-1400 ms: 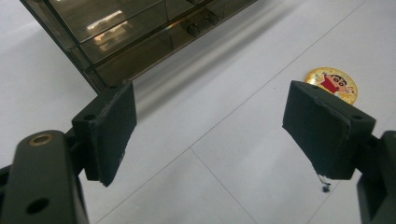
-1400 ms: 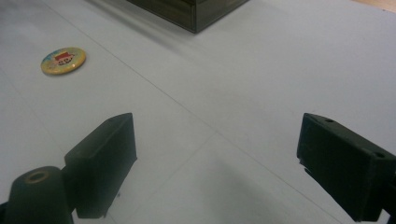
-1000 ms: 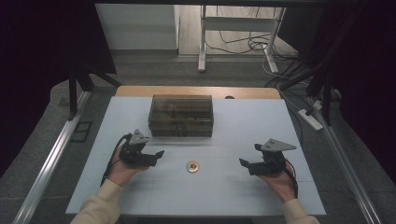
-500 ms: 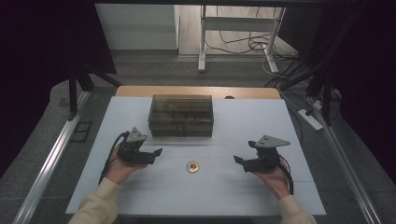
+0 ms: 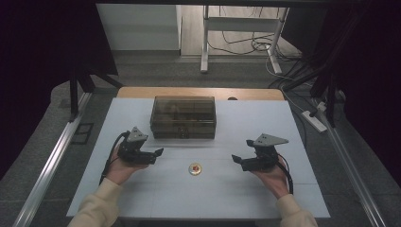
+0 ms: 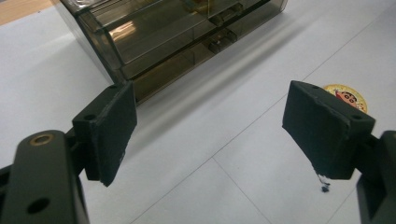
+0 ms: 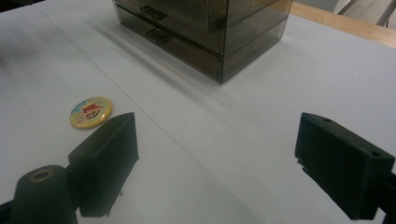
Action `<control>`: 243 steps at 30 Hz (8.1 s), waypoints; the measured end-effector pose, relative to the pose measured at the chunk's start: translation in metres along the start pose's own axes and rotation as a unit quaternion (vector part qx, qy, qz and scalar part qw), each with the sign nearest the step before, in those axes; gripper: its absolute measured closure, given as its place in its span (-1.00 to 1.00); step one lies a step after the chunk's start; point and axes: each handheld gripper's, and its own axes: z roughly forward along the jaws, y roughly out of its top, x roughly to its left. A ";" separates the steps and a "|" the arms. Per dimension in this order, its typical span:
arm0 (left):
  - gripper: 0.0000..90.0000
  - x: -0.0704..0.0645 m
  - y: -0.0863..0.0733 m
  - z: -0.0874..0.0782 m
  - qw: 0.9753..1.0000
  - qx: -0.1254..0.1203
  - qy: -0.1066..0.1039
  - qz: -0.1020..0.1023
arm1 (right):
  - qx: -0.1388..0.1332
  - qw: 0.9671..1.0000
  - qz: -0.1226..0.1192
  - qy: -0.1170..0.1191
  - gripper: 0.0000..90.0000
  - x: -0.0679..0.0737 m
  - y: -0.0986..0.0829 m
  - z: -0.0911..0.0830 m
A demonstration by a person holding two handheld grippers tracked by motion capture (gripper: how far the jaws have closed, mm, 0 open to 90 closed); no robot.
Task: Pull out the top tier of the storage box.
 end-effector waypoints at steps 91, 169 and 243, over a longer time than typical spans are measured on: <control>0.27 0.045 0.019 0.023 0.999 -0.012 0.011 -0.029 | -0.009 0.999 -0.009 0.031 0.14 0.005 0.055 0.082; 0.72 0.038 0.014 0.017 1.000 0.006 0.025 -0.003 | 0.000 0.999 -0.034 0.001 0.78 0.008 0.058 0.079; 0.74 0.026 0.005 0.005 1.000 0.013 0.019 0.005 | 0.013 0.999 -0.046 0.010 0.79 0.019 0.053 0.067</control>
